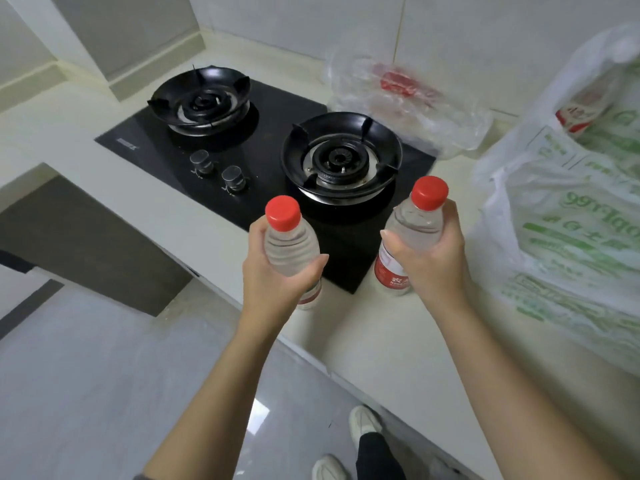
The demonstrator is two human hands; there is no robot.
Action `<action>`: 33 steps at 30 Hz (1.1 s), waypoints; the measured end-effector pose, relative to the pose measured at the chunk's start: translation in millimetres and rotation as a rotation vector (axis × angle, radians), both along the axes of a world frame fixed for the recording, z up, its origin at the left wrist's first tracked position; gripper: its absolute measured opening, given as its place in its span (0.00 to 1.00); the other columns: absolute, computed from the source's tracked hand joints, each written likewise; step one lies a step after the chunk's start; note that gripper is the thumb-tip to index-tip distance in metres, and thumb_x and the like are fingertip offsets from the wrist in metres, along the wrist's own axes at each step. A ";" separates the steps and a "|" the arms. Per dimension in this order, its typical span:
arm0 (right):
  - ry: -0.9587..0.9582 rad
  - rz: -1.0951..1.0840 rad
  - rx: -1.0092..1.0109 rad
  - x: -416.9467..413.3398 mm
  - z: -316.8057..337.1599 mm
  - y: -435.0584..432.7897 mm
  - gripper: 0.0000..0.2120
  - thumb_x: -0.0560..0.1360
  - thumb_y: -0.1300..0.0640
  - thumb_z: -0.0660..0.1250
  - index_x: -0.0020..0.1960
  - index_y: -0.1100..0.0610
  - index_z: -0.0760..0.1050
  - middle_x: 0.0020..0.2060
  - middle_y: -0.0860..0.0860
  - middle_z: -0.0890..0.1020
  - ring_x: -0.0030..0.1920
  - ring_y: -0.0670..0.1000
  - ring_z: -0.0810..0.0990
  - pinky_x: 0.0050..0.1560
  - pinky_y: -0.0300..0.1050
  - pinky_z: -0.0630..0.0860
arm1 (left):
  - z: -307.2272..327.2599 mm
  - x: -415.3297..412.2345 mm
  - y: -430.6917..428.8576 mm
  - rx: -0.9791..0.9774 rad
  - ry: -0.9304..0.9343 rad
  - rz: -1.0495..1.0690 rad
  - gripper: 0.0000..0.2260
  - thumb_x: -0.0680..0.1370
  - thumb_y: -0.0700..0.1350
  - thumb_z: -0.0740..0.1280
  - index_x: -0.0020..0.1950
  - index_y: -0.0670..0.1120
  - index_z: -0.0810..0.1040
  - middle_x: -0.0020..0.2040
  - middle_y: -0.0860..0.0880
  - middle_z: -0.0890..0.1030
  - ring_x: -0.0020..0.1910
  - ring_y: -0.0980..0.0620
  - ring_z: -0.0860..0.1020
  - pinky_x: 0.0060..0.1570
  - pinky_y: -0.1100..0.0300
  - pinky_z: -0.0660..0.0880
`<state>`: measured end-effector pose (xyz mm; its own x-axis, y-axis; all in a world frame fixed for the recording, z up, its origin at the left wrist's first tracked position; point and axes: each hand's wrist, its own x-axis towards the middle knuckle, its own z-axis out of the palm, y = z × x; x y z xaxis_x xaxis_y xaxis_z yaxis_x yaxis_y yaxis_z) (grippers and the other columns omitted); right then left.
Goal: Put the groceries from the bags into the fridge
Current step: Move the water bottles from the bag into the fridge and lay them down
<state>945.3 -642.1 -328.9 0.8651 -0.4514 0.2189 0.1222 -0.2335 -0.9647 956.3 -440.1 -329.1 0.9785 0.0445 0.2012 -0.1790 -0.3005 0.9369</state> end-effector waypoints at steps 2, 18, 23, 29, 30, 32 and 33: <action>-0.011 0.003 0.014 -0.6 -10.0 -0.5 0.26 0.60 0.56 0.77 0.55 0.50 0.70 0.45 0.42 0.78 0.45 0.37 0.78 0.49 0.30 0.73 | -11.7 0.5 -0.9 -0.011 0.015 0.029 0.29 0.63 0.52 0.76 0.59 0.59 0.68 0.50 0.61 0.77 0.51 0.60 0.78 0.49 0.67 0.76; 0.135 0.017 0.025 2.5 -101.3 -7.4 0.28 0.59 0.60 0.81 0.53 0.68 0.73 0.43 0.50 0.80 0.42 0.40 0.80 0.45 0.31 0.73 | -83.4 2.7 -0.2 0.049 0.171 0.066 0.28 0.63 0.51 0.76 0.60 0.45 0.74 0.48 0.52 0.81 0.48 0.52 0.81 0.46 0.55 0.80; 0.121 0.020 0.040 3.4 -102.3 -7.9 0.28 0.59 0.59 0.80 0.54 0.67 0.73 0.45 0.54 0.81 0.43 0.45 0.81 0.45 0.34 0.75 | -84.1 3.9 0.5 0.037 0.164 0.047 0.27 0.64 0.50 0.76 0.59 0.41 0.75 0.47 0.48 0.82 0.47 0.49 0.81 0.45 0.55 0.80; 0.129 0.006 0.054 2.3 -93.3 -5.3 0.32 0.58 0.52 0.79 0.56 0.66 0.75 0.48 0.55 0.82 0.47 0.50 0.82 0.49 0.40 0.77 | -78.1 2.0 0.0 0.036 0.205 0.048 0.27 0.64 0.51 0.75 0.59 0.40 0.75 0.47 0.48 0.82 0.47 0.49 0.81 0.44 0.56 0.79; 0.128 -0.005 0.057 1.8 -90.6 -3.9 0.32 0.58 0.50 0.78 0.55 0.66 0.75 0.47 0.55 0.82 0.46 0.50 0.82 0.49 0.41 0.78 | -76.0 1.1 -0.6 0.028 0.206 0.053 0.27 0.64 0.51 0.75 0.59 0.41 0.75 0.48 0.48 0.82 0.47 0.49 0.81 0.45 0.56 0.79; 0.133 -0.041 0.052 -0.7 -85.7 0.0 0.30 0.58 0.47 0.77 0.52 0.65 0.75 0.42 0.53 0.82 0.42 0.48 0.80 0.45 0.40 0.77 | -69.8 -3.2 -1.8 0.003 0.206 0.064 0.27 0.65 0.51 0.76 0.60 0.42 0.75 0.49 0.48 0.82 0.48 0.50 0.81 0.45 0.57 0.80; 0.143 -0.057 0.058 -2.8 -82.1 2.2 0.29 0.58 0.46 0.76 0.50 0.65 0.75 0.40 0.51 0.81 0.39 0.46 0.79 0.43 0.38 0.76 | -65.3 -6.9 -2.2 -0.011 0.207 0.074 0.27 0.65 0.50 0.76 0.61 0.43 0.75 0.49 0.49 0.82 0.48 0.51 0.81 0.45 0.58 0.80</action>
<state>942.5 -639.9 -410.9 0.8583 -0.5087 0.0680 -0.0287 -0.1799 -0.9833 949.4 -442.3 -394.4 0.9929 0.1191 -0.0048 0.0400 -0.2953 0.9546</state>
